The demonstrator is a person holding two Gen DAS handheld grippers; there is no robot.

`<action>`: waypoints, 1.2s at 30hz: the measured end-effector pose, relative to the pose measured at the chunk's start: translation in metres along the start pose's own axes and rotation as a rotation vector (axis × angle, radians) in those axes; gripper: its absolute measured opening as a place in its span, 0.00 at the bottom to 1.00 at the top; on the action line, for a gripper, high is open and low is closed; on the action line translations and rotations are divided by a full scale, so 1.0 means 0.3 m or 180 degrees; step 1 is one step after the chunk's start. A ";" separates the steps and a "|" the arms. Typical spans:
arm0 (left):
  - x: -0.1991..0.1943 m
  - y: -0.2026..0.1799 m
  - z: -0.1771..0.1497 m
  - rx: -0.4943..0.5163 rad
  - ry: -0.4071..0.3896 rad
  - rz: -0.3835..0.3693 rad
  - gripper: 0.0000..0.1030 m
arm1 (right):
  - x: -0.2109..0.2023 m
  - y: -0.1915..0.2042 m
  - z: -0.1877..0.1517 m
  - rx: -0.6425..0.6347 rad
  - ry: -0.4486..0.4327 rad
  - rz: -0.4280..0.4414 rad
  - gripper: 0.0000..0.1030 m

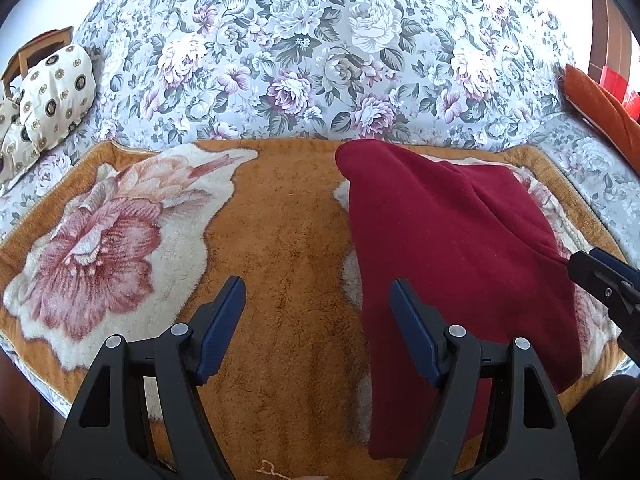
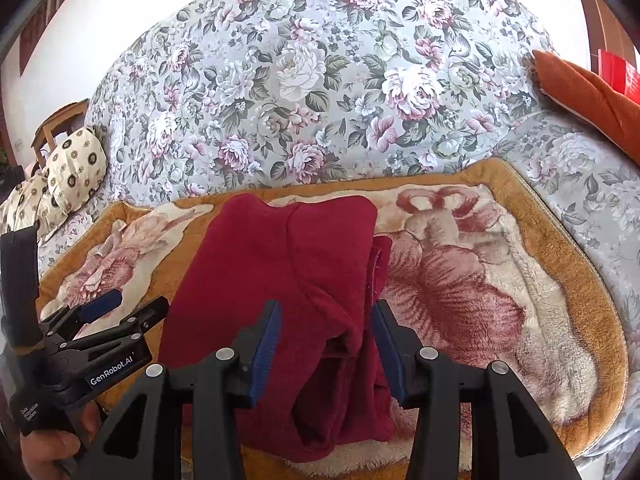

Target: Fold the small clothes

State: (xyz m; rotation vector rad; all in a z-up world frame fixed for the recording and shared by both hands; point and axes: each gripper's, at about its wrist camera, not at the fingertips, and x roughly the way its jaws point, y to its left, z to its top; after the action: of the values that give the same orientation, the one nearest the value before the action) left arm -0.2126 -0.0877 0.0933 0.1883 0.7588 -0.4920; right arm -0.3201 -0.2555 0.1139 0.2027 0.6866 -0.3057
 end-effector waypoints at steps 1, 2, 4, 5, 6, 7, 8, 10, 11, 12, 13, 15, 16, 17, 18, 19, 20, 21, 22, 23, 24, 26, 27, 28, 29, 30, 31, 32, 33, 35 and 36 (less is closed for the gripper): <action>-0.007 -0.007 0.001 -0.0019 0.0008 -0.0035 0.73 | -0.002 0.008 0.003 -0.0040 -0.0015 -0.0027 0.44; -0.012 -0.015 0.003 -0.0021 0.0009 -0.0035 0.73 | -0.004 0.015 0.006 -0.0078 -0.0033 -0.0061 0.44; -0.029 -0.038 0.007 0.0042 -0.0025 0.0005 0.73 | -0.010 0.024 0.013 -0.0113 -0.0069 -0.0099 0.44; -0.040 -0.050 0.007 0.0072 -0.0055 0.0032 0.73 | -0.012 0.025 0.016 -0.0113 -0.0077 -0.0100 0.44; -0.049 -0.059 0.009 0.0099 -0.0085 0.0072 0.73 | -0.013 0.024 0.017 -0.0108 -0.0082 -0.0104 0.44; -0.059 -0.064 0.013 0.0122 -0.0114 0.0120 0.73 | -0.015 0.023 0.020 -0.0101 -0.0086 -0.0117 0.44; -0.067 -0.066 0.016 0.0131 -0.0137 0.0147 0.73 | -0.017 0.020 0.023 -0.0094 -0.0088 -0.0135 0.44; -0.082 -0.065 0.021 0.0125 -0.0175 0.0183 0.73 | -0.019 0.018 0.029 -0.0091 -0.0086 -0.0180 0.44; -0.089 -0.064 0.022 0.0117 -0.0180 0.0186 0.73 | -0.020 0.017 0.032 -0.0089 -0.0084 -0.0194 0.44; -0.095 -0.061 0.026 0.0099 -0.0189 0.0193 0.73 | -0.023 0.016 0.034 -0.0083 -0.0089 -0.0195 0.44; -0.101 -0.058 0.028 0.0079 -0.0197 0.0195 0.73 | -0.026 0.015 0.035 -0.0075 -0.0096 -0.0188 0.44; -0.114 -0.061 0.027 0.0048 -0.0209 0.0207 0.73 | -0.033 0.017 0.035 -0.0076 -0.0108 -0.0181 0.44; -0.119 -0.061 0.027 0.0040 -0.0217 0.0204 0.73 | -0.036 0.019 0.035 -0.0082 -0.0112 -0.0183 0.44; -0.123 -0.063 0.027 0.0035 -0.0222 0.0205 0.73 | -0.039 0.021 0.035 -0.0082 -0.0118 -0.0185 0.44; -0.127 -0.069 0.025 0.0036 -0.0222 0.0215 0.73 | -0.042 0.021 0.035 -0.0081 -0.0121 -0.0181 0.44; -0.130 -0.071 0.025 0.0042 -0.0222 0.0230 0.73 | -0.044 0.020 0.036 -0.0076 -0.0122 -0.0175 0.44; -0.134 -0.076 0.024 0.0043 -0.0225 0.0238 0.73 | -0.047 0.020 0.037 -0.0070 -0.0127 -0.0170 0.44; -0.137 -0.080 0.023 0.0041 -0.0226 0.0242 0.73 | -0.049 0.021 0.038 -0.0065 -0.0132 -0.0169 0.44; -0.138 -0.080 0.023 0.0042 -0.0225 0.0243 0.73 | -0.051 0.021 0.039 -0.0062 -0.0137 -0.0166 0.44; -0.137 -0.079 0.023 0.0044 -0.0225 0.0246 0.73 | -0.053 0.021 0.040 -0.0062 -0.0141 -0.0164 0.44; -0.140 -0.081 0.023 0.0044 -0.0224 0.0256 0.73 | -0.053 0.022 0.039 -0.0062 -0.0143 -0.0165 0.44; -0.146 -0.089 0.022 0.0045 -0.0227 0.0263 0.73 | -0.053 0.022 0.038 -0.0060 -0.0136 -0.0165 0.44; -0.147 -0.090 0.022 0.0044 -0.0227 0.0273 0.73 | -0.053 0.021 0.037 -0.0055 -0.0129 -0.0163 0.44; -0.148 -0.091 0.022 0.0039 -0.0228 0.0279 0.73 | -0.052 0.021 0.036 -0.0048 -0.0122 -0.0164 0.44; -0.148 -0.089 0.022 0.0040 -0.0229 0.0272 0.73 | -0.053 0.020 0.035 -0.0040 -0.0114 -0.0160 0.44; -0.148 -0.090 0.022 0.0039 -0.0228 0.0276 0.73 | -0.051 0.018 0.035 -0.0035 -0.0108 -0.0156 0.44; -0.147 -0.090 0.021 0.0041 -0.0223 0.0282 0.73 | -0.050 0.018 0.035 -0.0038 -0.0110 -0.0157 0.44; -0.148 -0.090 0.021 0.0044 -0.0219 0.0285 0.73 | -0.050 0.018 0.035 -0.0039 -0.0109 -0.0156 0.45; -0.152 -0.092 0.021 0.0048 -0.0220 0.0293 0.73 | -0.051 0.019 0.035 -0.0041 -0.0112 -0.0160 0.45; -0.153 -0.096 0.021 0.0070 -0.0236 0.0320 0.73 | -0.052 0.019 0.034 -0.0041 -0.0108 -0.0157 0.45; -0.155 -0.097 0.021 0.0087 -0.0248 0.0332 0.73 | -0.052 0.019 0.034 -0.0041 -0.0112 -0.0154 0.45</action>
State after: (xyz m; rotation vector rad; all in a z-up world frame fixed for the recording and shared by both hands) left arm -0.2517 -0.0984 0.1306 0.2317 0.6628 -0.4085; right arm -0.3234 -0.2497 0.1323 0.1682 0.6593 -0.3501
